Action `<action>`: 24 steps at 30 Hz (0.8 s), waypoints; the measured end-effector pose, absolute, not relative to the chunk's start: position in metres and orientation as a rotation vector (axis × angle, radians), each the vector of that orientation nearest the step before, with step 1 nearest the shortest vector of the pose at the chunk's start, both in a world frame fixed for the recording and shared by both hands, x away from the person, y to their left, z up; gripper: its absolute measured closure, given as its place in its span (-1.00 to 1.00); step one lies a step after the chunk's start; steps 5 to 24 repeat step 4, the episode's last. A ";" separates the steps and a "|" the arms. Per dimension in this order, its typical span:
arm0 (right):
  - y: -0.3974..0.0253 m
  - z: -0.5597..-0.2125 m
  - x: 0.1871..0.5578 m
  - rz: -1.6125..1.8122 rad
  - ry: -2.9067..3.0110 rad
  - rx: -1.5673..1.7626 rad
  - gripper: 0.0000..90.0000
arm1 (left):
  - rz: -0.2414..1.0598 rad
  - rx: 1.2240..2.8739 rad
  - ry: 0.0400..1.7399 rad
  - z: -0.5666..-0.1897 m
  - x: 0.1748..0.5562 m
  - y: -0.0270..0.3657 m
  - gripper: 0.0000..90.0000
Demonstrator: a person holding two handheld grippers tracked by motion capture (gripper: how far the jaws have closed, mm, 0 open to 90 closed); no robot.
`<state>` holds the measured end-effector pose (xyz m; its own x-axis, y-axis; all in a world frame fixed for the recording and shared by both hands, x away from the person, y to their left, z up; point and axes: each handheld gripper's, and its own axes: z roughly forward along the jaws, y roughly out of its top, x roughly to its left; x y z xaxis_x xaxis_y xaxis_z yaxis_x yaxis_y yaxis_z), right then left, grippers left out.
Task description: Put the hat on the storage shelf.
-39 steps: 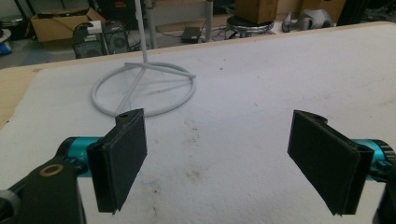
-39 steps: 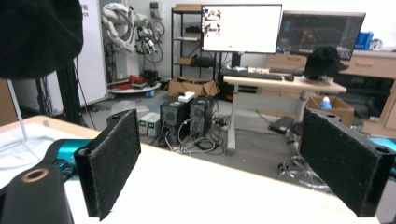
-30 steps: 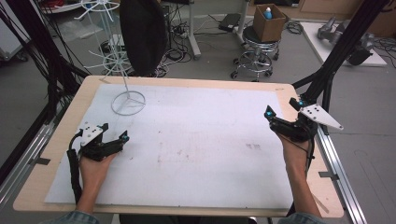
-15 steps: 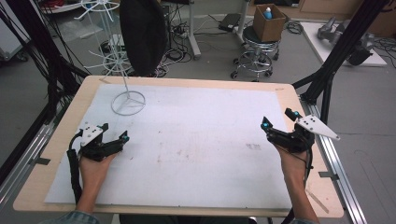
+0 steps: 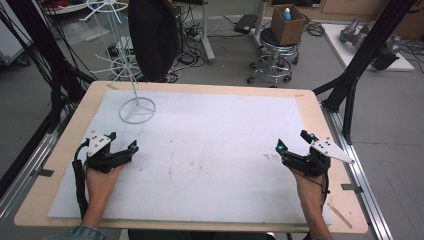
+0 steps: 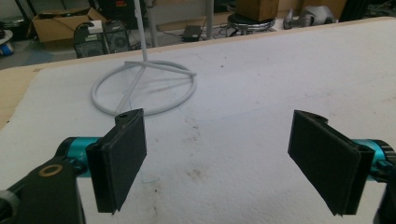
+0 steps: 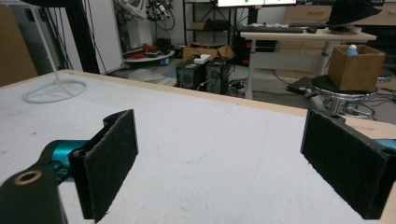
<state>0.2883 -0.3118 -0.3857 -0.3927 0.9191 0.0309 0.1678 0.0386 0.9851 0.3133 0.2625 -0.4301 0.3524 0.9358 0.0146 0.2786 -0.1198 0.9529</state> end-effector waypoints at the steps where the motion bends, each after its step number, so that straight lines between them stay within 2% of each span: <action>1: -0.312 -0.386 0.288 1.412 1.641 1.116 -0.77 | 0.833 1.625 1.113 -0.430 0.313 0.262 -0.56; 24: -0.313 -0.385 0.287 1.419 1.632 1.119 -0.77 | 0.834 1.628 1.111 -0.430 0.313 0.262 -0.56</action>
